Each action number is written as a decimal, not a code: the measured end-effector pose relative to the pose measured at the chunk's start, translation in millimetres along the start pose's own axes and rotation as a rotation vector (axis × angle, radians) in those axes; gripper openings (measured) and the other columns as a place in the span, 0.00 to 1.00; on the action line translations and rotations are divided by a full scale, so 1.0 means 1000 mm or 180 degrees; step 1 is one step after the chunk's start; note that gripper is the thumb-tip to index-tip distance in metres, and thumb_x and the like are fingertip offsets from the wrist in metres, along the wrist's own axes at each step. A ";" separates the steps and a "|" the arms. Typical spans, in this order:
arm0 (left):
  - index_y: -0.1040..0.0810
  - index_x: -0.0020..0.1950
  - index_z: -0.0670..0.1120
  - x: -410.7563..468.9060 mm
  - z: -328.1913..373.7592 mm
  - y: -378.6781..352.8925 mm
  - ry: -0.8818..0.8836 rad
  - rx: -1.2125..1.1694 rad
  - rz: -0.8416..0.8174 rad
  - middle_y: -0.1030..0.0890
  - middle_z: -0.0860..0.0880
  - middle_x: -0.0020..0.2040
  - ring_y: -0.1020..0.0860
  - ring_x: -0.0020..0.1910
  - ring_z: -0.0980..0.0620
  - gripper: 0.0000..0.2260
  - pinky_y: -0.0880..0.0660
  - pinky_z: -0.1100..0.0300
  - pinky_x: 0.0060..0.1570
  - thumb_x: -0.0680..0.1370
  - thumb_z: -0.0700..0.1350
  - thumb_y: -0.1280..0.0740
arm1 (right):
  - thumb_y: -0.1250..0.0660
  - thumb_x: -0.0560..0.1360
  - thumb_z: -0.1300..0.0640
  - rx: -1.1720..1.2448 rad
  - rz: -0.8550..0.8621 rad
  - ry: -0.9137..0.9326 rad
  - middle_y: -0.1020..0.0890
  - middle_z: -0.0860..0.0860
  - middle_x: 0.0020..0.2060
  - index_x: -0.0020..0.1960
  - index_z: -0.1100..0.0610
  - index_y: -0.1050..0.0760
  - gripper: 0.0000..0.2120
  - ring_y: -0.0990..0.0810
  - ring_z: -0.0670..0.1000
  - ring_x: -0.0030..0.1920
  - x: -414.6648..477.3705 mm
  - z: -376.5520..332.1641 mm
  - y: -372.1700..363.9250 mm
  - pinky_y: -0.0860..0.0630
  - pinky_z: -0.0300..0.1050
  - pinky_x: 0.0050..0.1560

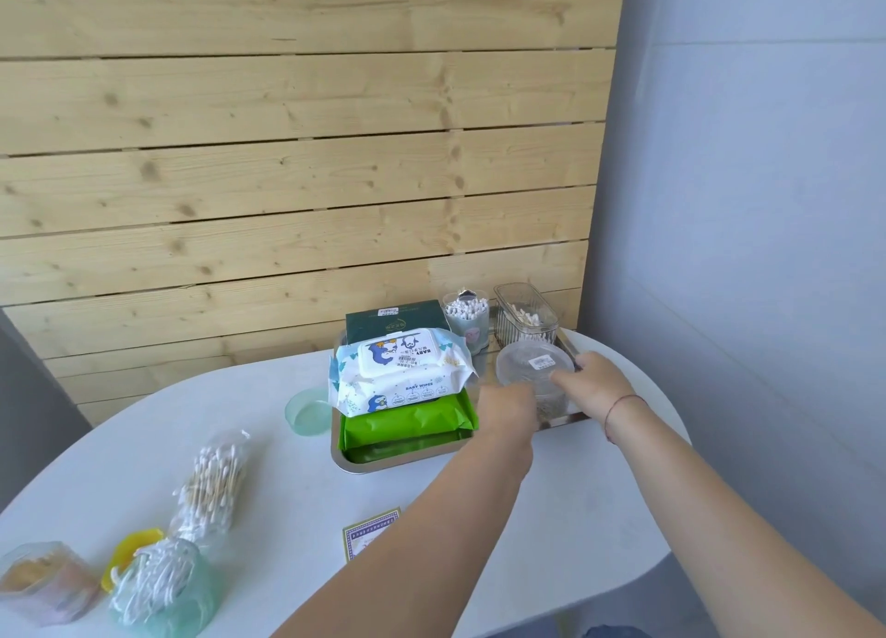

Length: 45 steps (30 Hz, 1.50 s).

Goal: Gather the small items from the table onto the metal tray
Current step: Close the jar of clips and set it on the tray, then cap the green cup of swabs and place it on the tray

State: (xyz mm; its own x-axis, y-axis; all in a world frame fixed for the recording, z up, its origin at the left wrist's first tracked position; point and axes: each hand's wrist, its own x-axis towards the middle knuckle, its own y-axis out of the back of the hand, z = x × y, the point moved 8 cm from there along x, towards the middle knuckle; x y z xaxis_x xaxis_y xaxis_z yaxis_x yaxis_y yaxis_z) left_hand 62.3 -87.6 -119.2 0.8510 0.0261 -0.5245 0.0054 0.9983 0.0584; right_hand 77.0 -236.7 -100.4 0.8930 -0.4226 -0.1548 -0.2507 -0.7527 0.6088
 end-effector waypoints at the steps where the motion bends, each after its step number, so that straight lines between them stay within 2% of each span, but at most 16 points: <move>1: 0.30 0.64 0.37 0.001 -0.001 0.000 0.0016 -0.0111 -0.0016 0.34 0.46 0.33 0.40 0.27 0.52 0.17 0.39 0.67 0.24 0.76 0.34 0.44 | 0.37 0.71 0.58 -0.0030 0.0056 0.0001 0.32 0.52 0.32 0.36 0.57 0.36 0.09 0.33 0.54 0.34 0.001 0.000 0.004 0.39 0.43 0.31; 3: 0.31 0.58 0.45 0.003 0.000 -0.001 -0.0015 -0.0436 0.0047 0.29 0.44 0.43 0.34 0.35 0.50 0.12 0.30 0.64 0.38 0.77 0.35 0.45 | 0.37 0.71 0.57 -0.0099 0.0081 -0.0026 0.32 0.53 0.36 0.39 0.56 0.34 0.07 0.31 0.55 0.38 0.003 0.002 0.006 0.37 0.44 0.33; 5: 0.30 0.66 0.42 0.000 -0.005 -0.005 0.0006 -0.0457 -0.0011 0.23 0.37 0.57 0.28 0.45 0.49 0.18 0.28 0.59 0.50 0.78 0.34 0.49 | 0.38 0.68 0.55 -0.0162 0.0070 0.0018 0.33 0.52 0.33 0.35 0.56 0.35 0.08 0.31 0.56 0.39 0.005 0.002 0.007 0.38 0.44 0.32; 6: 0.30 0.68 0.40 -0.001 -0.002 -0.011 -0.0068 -0.0384 -0.0218 0.22 0.35 0.58 0.26 0.43 0.46 0.20 0.27 0.59 0.46 0.78 0.33 0.50 | 0.38 0.66 0.54 -0.0226 0.0068 0.0018 0.31 0.53 0.33 0.35 0.56 0.33 0.06 0.30 0.57 0.39 0.007 0.003 0.007 0.34 0.45 0.33; 9: 0.30 0.68 0.37 0.001 0.001 -0.014 -0.0171 -0.0148 -0.0409 0.26 0.43 0.40 0.32 0.35 0.47 0.21 0.33 0.63 0.35 0.76 0.32 0.47 | 0.42 0.60 0.50 -0.0244 0.0013 -0.0048 0.20 0.57 0.42 0.47 0.59 0.25 0.20 0.20 0.61 0.44 0.015 0.012 0.004 0.23 0.50 0.44; 12: 0.27 0.63 0.36 -0.007 0.004 -0.016 -0.0128 -0.0192 -0.0533 0.29 0.48 0.38 0.31 0.43 0.46 0.16 0.32 0.63 0.37 0.77 0.33 0.44 | 0.39 0.66 0.52 -0.0234 0.0029 -0.0075 0.23 0.58 0.43 0.47 0.60 0.26 0.14 0.24 0.58 0.40 0.011 0.013 0.004 0.29 0.45 0.37; 14: 0.25 0.54 0.40 -0.016 0.005 -0.014 -0.0108 -0.0149 -0.0487 0.34 0.48 0.33 0.34 0.34 0.48 0.13 0.38 0.64 0.31 0.76 0.33 0.45 | 0.38 0.68 0.53 -0.0104 0.0108 -0.0163 0.27 0.59 0.47 0.46 0.55 0.30 0.08 0.27 0.58 0.42 0.003 0.011 0.007 0.32 0.43 0.34; 16: 0.26 0.59 0.37 -0.025 0.004 -0.006 -0.0167 -0.0163 -0.0382 0.36 0.48 0.31 0.39 0.30 0.51 0.15 0.42 0.63 0.30 0.74 0.32 0.45 | 0.37 0.71 0.54 -0.0002 0.0306 -0.0139 0.29 0.60 0.59 0.59 0.55 0.29 0.17 0.26 0.61 0.55 -0.007 0.007 0.010 0.27 0.48 0.48; 18: 0.29 0.63 0.34 -0.037 0.008 0.003 -0.0305 -0.0210 -0.0343 0.35 0.49 0.32 0.39 0.30 0.52 0.17 0.43 0.62 0.30 0.75 0.34 0.44 | 0.38 0.74 0.57 0.0035 0.0662 0.0084 0.34 0.59 0.67 0.70 0.57 0.36 0.25 0.32 0.62 0.66 -0.026 -0.006 0.017 0.31 0.51 0.61; 21: 0.29 0.66 0.42 -0.051 0.005 0.033 -0.0620 -0.0293 -0.0252 0.28 0.51 0.49 0.29 0.43 0.55 0.18 0.35 0.65 0.37 0.77 0.37 0.42 | 0.37 0.73 0.62 0.0132 0.0883 0.0782 0.31 0.57 0.64 0.67 0.56 0.33 0.23 0.29 0.59 0.64 -0.068 -0.039 0.007 0.32 0.50 0.64; 24: 0.29 0.67 0.47 -0.058 -0.008 0.078 -0.0822 -0.0240 0.0064 0.26 0.53 0.53 0.28 0.44 0.60 0.19 0.33 0.67 0.38 0.77 0.36 0.42 | 0.36 0.72 0.64 0.0107 0.0481 0.1162 0.28 0.55 0.55 0.62 0.59 0.29 0.18 0.24 0.54 0.54 -0.102 -0.059 -0.029 0.30 0.44 0.56; 27: 0.28 0.66 0.45 -0.069 -0.022 0.134 -0.0960 -0.0210 0.0474 0.25 0.49 0.56 0.25 0.53 0.53 0.20 0.30 0.63 0.44 0.76 0.35 0.41 | 0.34 0.72 0.62 -0.0057 -0.0474 0.1138 0.27 0.54 0.52 0.61 0.58 0.29 0.17 0.26 0.50 0.47 -0.134 -0.069 -0.085 0.32 0.38 0.50; 33: 0.27 0.62 0.48 -0.097 -0.060 0.200 -0.0893 -0.0293 0.0799 0.26 0.52 0.60 0.28 0.62 0.52 0.18 0.31 0.65 0.43 0.76 0.33 0.44 | 0.33 0.72 0.57 -0.0330 -0.1249 0.1138 0.28 0.50 0.57 0.63 0.54 0.31 0.20 0.26 0.48 0.52 -0.183 -0.080 -0.159 0.26 0.40 0.50; 36: 0.23 0.53 0.47 -0.121 -0.080 0.237 -0.1038 -0.0572 0.1366 0.22 0.50 0.52 0.25 0.53 0.51 0.14 0.32 0.60 0.49 0.75 0.32 0.42 | 0.32 0.71 0.59 -0.0419 -0.1489 0.1638 0.29 0.51 0.58 0.66 0.54 0.33 0.24 0.28 0.47 0.55 -0.210 -0.110 -0.187 0.29 0.40 0.58; 39: 0.29 0.44 0.49 -0.141 -0.099 0.276 -0.1118 -0.0838 0.2059 0.25 0.47 0.44 0.26 0.42 0.50 0.13 0.32 0.59 0.40 0.73 0.31 0.39 | 0.37 0.72 0.64 -0.0622 -0.1690 0.2081 0.30 0.53 0.63 0.67 0.55 0.33 0.23 0.30 0.51 0.64 -0.226 -0.141 -0.215 0.33 0.40 0.63; 45: 0.34 0.54 0.46 -0.146 -0.116 0.324 -0.0974 -0.0605 0.2667 0.35 0.47 0.52 0.30 0.52 0.44 0.21 0.32 0.54 0.52 0.68 0.32 0.30 | 0.43 0.71 0.72 -0.0739 -0.1892 0.2264 0.30 0.53 0.65 0.66 0.55 0.31 0.26 0.29 0.51 0.65 -0.224 -0.183 -0.255 0.32 0.41 0.65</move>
State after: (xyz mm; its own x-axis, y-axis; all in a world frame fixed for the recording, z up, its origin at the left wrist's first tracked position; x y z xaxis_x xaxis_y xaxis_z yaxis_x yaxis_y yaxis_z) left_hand -121.1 238.1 -121.8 0.6396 0.7587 -0.1237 -0.7410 0.6513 0.1636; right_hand 9.5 142.7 -78.6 0.8875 0.4600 -0.0258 0.3293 -0.5942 0.7339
